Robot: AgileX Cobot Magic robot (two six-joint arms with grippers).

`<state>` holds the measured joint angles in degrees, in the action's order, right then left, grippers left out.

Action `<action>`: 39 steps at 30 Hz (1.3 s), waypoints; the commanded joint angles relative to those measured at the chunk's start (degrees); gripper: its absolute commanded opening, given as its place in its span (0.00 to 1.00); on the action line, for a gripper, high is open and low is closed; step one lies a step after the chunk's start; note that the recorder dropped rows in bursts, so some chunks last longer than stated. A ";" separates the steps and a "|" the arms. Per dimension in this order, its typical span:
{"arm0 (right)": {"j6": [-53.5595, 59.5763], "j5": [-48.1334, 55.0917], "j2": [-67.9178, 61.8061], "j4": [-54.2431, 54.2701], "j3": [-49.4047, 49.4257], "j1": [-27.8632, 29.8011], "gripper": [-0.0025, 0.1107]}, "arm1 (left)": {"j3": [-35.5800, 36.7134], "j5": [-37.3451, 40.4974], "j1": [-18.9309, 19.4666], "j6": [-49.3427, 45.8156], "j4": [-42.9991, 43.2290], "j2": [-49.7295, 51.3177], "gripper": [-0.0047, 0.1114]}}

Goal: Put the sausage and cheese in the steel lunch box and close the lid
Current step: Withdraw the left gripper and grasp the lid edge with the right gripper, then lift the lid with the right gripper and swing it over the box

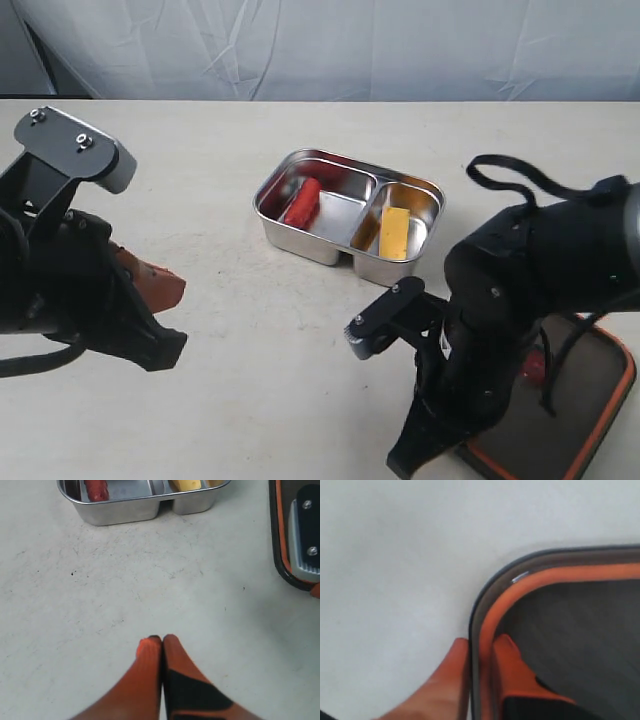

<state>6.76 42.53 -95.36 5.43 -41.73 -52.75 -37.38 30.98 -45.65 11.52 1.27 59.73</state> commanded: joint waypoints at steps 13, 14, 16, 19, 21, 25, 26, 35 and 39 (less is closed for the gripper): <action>0.39 -12.18 33.50 12.76 -0.18 0.08 0.02 | 0.23 -2.78 0.01 0.18 -0.61 -3.54 0.04; 0.39 -14.28 35.21 13.59 -0.18 0.08 0.02 | 0.23 -2.78 0.01 0.18 -0.61 -3.99 0.04; 0.39 -18.85 37.99 15.50 -0.18 0.08 0.02 | 0.23 -2.78 0.01 0.18 -0.72 -4.76 0.04; 0.39 -26.21 41.15 17.91 -0.18 0.08 0.02 | 0.23 -2.98 0.01 0.29 -0.91 -6.17 0.04; 0.39 -31.11 42.20 20.11 -0.18 0.08 0.02 | 0.23 -3.90 0.01 0.29 -2.32 -7.25 0.04; 0.39 -39.67 42.47 25.33 -0.18 0.08 0.02 | 0.23 -7.22 0.01 0.29 -5.05 -9.55 0.04; 0.39 -41.51 42.47 27.33 -0.18 0.08 0.02 | 0.23 -8.29 0.01 0.29 -5.66 -10.15 0.04; 0.39 -47.71 42.47 39.18 -0.18 0.08 0.02 | 0.23 -12.52 0.01 -4.96 -6.58 -11.39 0.33; 0.14 -48.93 42.47 43.00 -0.18 0.08 0.02 | 0.23 -16.12 0.01 -6.25 -6.58 -11.39 0.58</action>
<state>6.65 -4.01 -53.30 46.10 -41.73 -52.75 -37.38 18.05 -45.65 6.30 -4.68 48.56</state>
